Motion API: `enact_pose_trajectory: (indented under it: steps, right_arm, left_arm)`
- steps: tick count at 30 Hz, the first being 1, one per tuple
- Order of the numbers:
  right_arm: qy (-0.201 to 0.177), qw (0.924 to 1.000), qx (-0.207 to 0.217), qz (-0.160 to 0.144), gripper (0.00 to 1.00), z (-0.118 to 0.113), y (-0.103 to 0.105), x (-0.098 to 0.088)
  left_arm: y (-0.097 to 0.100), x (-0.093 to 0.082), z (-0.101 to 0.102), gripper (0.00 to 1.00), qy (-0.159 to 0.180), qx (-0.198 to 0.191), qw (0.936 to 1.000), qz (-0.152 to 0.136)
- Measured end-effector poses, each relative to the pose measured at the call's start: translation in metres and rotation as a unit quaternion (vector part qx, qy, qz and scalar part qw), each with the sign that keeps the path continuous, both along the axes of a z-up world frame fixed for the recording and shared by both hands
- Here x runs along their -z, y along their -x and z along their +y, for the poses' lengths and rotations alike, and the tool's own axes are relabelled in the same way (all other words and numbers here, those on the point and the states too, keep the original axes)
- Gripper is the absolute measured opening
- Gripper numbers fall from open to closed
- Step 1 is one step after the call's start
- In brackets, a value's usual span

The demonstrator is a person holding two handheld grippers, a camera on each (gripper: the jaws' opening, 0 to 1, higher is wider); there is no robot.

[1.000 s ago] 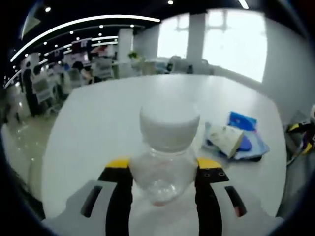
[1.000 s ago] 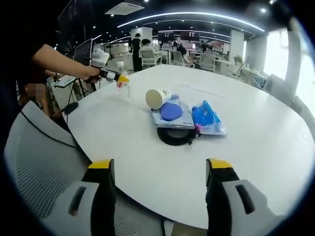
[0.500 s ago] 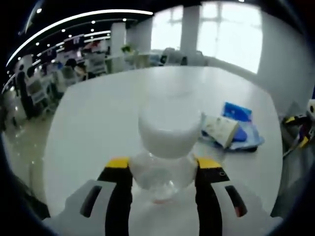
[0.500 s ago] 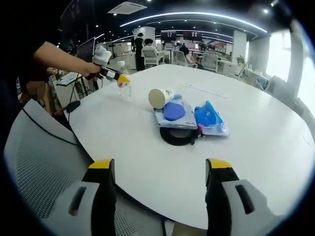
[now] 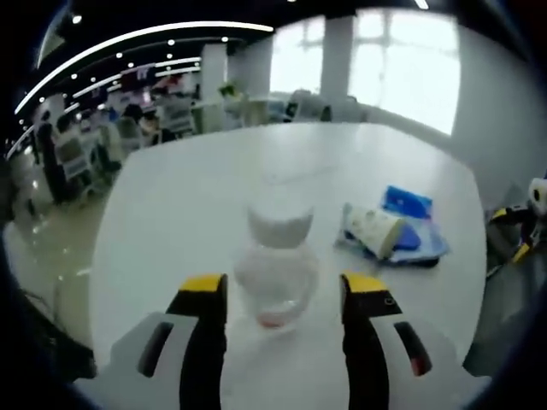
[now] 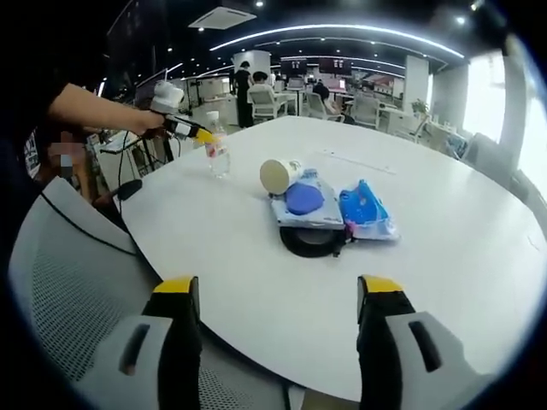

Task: Arrange the tabletop items into an orderly group along one side of the table until the central work area is clear of visible clutter.

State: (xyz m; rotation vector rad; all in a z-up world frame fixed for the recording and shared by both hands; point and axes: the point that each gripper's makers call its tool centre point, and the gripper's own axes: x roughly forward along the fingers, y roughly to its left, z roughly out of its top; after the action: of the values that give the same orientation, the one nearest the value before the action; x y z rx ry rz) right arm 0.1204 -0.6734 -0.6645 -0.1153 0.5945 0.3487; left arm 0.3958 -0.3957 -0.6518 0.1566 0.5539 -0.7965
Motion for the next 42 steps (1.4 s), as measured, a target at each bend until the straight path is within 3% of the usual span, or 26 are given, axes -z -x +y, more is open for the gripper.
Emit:
enact_pose_trajectory:
  steps: [10,23,33,42]
  right_arm:
    - [-0.009,0.9999,-0.003,-0.005,0.75,0.003,-0.001,-0.002]
    - [-0.014,0.9999,-0.009,-0.004,0.75,0.006,0.001,-0.003]
    - [-0.016,0.9998,-0.008,-0.007,0.75,0.005,0.001,-0.005]
    - [-0.017,0.9998,-0.003,-0.011,0.76,0.004,0.000,-0.007]
  left_arm:
    - [0.057,-0.004,0.016,0.55,0.011,-0.002,0.9999,0.000]
    - [0.115,-0.020,0.032,0.58,0.021,-0.021,0.9995,-0.014]
    - [0.158,-0.036,0.027,0.58,0.063,-0.035,0.9972,-0.020]
    - [0.191,-0.049,0.006,0.64,0.080,-0.002,0.9967,-0.017]
